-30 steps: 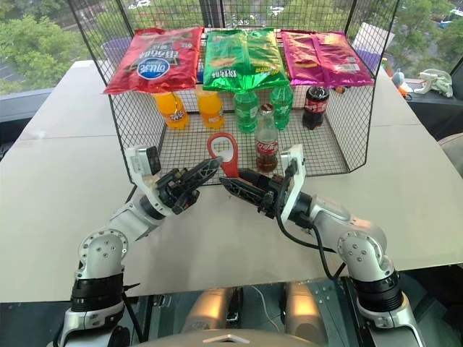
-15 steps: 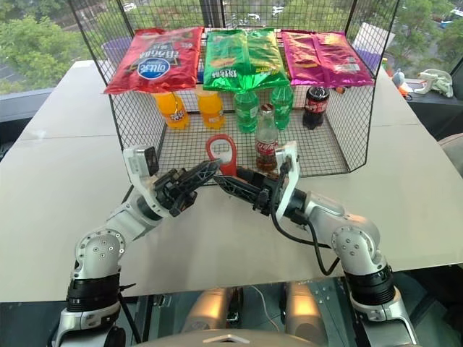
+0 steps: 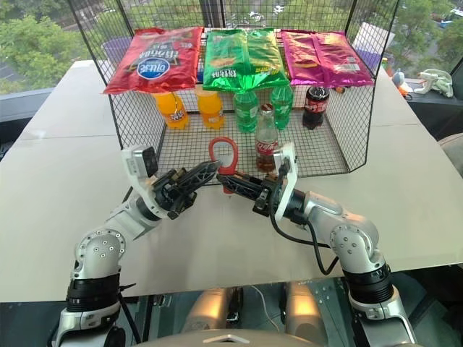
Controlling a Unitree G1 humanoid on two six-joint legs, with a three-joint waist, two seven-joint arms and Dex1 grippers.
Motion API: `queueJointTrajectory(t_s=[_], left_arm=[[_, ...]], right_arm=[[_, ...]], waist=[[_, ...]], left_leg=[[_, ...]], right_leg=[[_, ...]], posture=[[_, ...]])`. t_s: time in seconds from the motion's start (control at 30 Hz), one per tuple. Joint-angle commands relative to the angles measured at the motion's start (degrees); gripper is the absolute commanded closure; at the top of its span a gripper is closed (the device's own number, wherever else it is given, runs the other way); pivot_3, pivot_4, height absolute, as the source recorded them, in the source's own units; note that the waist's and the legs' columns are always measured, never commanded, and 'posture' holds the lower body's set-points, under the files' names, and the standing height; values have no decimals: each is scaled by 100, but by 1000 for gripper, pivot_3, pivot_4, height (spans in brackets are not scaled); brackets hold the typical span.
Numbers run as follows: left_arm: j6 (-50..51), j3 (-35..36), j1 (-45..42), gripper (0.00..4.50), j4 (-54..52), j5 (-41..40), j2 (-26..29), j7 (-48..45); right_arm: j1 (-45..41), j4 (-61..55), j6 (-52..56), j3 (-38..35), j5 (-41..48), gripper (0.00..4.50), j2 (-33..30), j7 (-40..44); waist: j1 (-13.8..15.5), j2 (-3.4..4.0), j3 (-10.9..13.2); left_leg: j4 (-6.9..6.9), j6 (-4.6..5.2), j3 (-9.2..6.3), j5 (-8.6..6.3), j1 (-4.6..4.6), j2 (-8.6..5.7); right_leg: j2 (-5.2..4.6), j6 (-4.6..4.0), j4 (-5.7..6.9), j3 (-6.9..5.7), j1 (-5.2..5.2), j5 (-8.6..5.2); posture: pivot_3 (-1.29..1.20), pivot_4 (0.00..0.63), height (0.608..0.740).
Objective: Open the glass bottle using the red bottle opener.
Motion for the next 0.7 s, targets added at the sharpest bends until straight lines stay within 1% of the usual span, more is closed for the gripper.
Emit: queueJointTrajectory(t_s=[0.03, 0.1, 0.13, 0.17, 0.2, 0.23, 0.33, 0.43, 0.5, 0.7], left_arm=[[-108, 26, -34, 2211, -256, 53, 79, 11], [-194, 41, -43, 1320, -299, 195, 127, 85], [-434, -27, -49, 843, -342, 587, 189, 145], [-773, -118, -39, 473, -392, 1065, 239, 199], [-1213, -261, -39, 16, -435, 1703, 285, 357], [-1440, -345, -52, 16, -449, 2043, 302, 441], [-1560, -695, -309, 16, -386, 2495, 300, 567], [-1383, -1109, -799, 16, -55, 3043, 336, 835], [-1486, -1393, -1220, 16, 426, 3320, 353, 590], [-2157, -1714, -2291, 16, 2094, 3957, -194, 450]], right_arm=[[-17, -159, -48, -191, 1, 4500, -58, 110], [54, -201, -94, -265, -23, 4500, -109, 102], [146, -278, -139, -358, -39, 4500, -177, 105], [247, -373, -187, -451, -50, 4500, -241, 108], [394, -525, -232, -610, -11, 4500, -322, 85], [513, -663, -260, -743, 40, 4500, -377, 32], [1018, -1267, -344, -1205, 182, 4500, -579, -250], [1549, -1843, -408, -1548, 272, 4500, -693, -591], [1841, -2151, -487, -1703, 308, 4500, -707, -839], [2344, -2650, -766, -1880, 220, 4500, -656, -1415]], waist=[[3, 0, 0], [3, 0, 0], [8, 0, 0], [18, 0, 0], [19, 0, 0], [27, 1, 1], [29, 2, 1], [44, 1, 2], [32, 1, 2], [3, 1, 3]], left_leg=[[0, 0, 0, 0, 0, 0], [0, 0, 1, 0, -1, 0], [0, 0, 1, 0, -1, 0], [-1, 0, -1, 0, -2, 0], [-2, 0, 0, 0, -3, -1], [-4, -1, 1, 0, -4, -1], [-8, 0, 3, -1, -9, -3], [-8, 2, 1, -2, -10, -3], [-8, 2, -1, -2, -10, -2], [-8, 2, 5, -2, -4, -1]], right_leg=[[0, 0, 0, 0, 0, 0], [-1, 0, -1, 0, -1, 0], [-1, 0, -1, 0, -1, 0], [-1, 0, -2, -1, -1, 0], [-2, 0, -3, -2, -1, 0], [-2, -1, -5, -1, -1, 0], [-9, -1, -11, -1, -3, 0], [-11, 1, -14, -5, -3, 0], [-10, 1, -13, -7, -3, 0], [-2, 2, -10, -1, -3, 0]], posture=[[0, 150, 740], [0, 150, 740], [0, 150, 740], [0, 150, 740], [0, 150, 740], [0, 150, 740], [0, 150, 740], [0, 150, 740], [0, 150, 740], [0, 150, 740]])
